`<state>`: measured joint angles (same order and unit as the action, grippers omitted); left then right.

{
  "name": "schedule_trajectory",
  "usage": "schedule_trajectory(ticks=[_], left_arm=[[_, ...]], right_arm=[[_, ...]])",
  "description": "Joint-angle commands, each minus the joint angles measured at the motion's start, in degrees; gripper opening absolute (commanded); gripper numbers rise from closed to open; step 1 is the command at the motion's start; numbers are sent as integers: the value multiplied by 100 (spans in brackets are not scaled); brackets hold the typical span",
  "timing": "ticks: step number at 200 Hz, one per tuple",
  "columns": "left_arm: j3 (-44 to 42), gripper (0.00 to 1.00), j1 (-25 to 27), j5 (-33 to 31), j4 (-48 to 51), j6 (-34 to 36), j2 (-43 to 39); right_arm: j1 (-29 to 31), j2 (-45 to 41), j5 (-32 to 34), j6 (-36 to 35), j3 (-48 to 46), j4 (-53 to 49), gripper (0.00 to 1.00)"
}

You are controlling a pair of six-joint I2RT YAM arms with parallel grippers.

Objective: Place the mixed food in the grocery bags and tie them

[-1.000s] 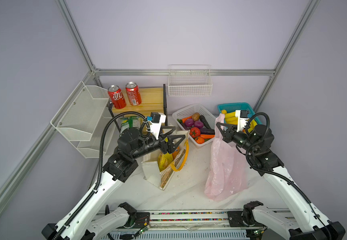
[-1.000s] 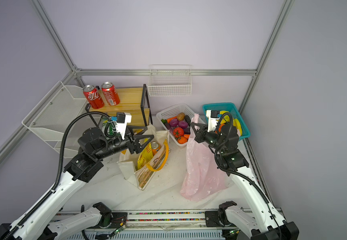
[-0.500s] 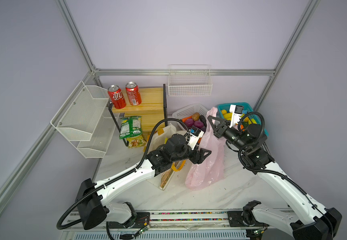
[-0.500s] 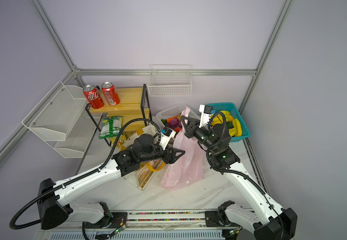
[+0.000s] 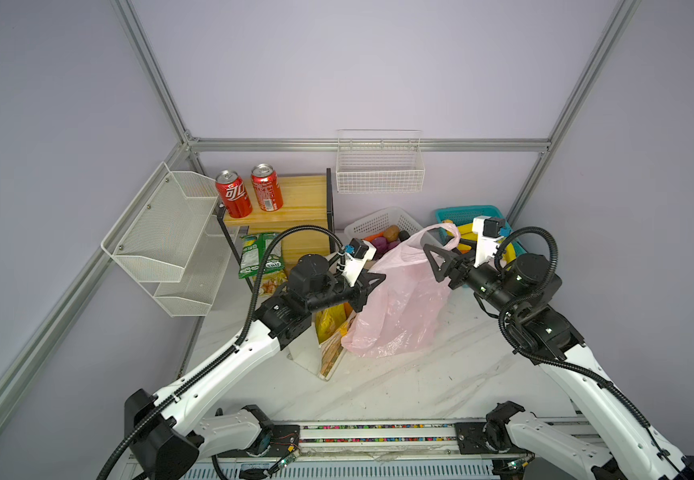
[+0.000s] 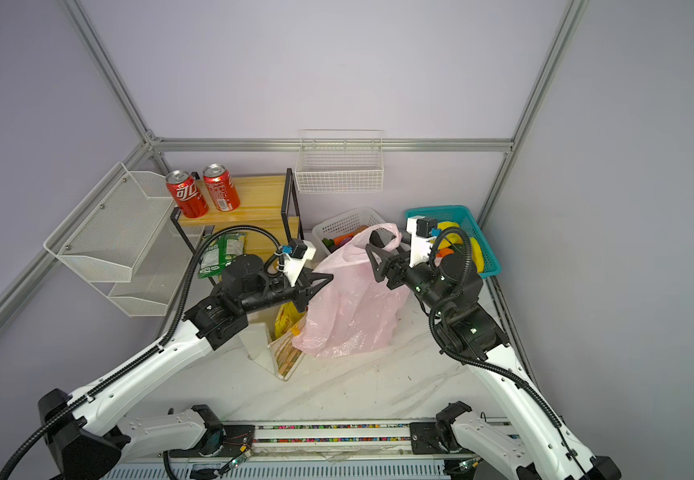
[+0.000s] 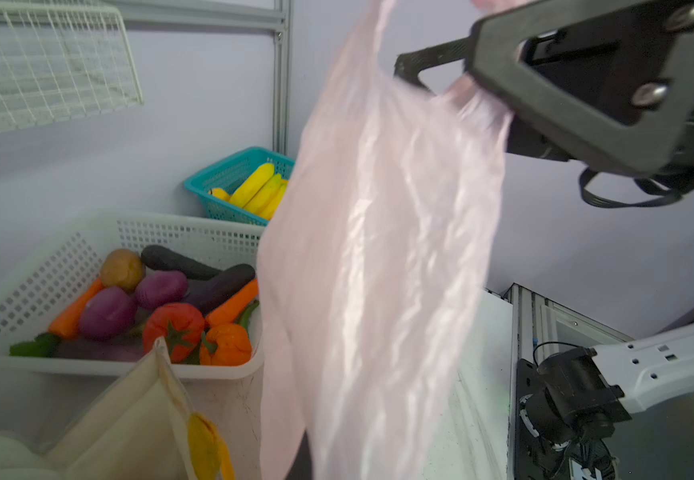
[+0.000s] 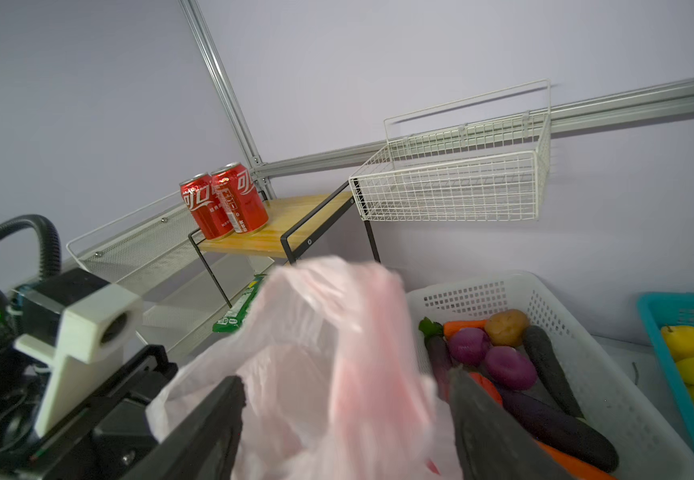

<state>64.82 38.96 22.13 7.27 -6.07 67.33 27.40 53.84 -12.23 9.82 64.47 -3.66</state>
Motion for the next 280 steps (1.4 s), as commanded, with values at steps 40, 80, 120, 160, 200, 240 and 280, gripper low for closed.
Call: schedule_trajectory(ticks=[40, 80, 120, 160, 200, 240, 280], left_arm=[[-15, 0, -649, 1802, -180, 567, 122], [122, 0, -792, 1505, -356, 174, 395], [419, 0, -1065, 2012, -582, -404, 758], [387, 0, -1252, 2509, -647, -446, 707], [292, 0, -1433, 2742, -691, -589, 592], [272, 0, -1478, 3113, -761, -553, 622], [356, 0, -1479, 3516, -836, -589, 796]], right_arm=[[-1045, 245, -1895, -1328, 327, -387, 81], [-1079, -145, -4075, -1157, 57, 470, 95], [-1080, -743, -3218, -1100, -289, 621, 97], [-1584, 107, -1659, -552, -27, 261, 92], [-2038, 950, -1758, -669, -1, 421, 90], [-2013, 1698, -4087, -1771, 160, 107, 86], [-1712, 2300, -4034, -2229, 434, -155, 80]])
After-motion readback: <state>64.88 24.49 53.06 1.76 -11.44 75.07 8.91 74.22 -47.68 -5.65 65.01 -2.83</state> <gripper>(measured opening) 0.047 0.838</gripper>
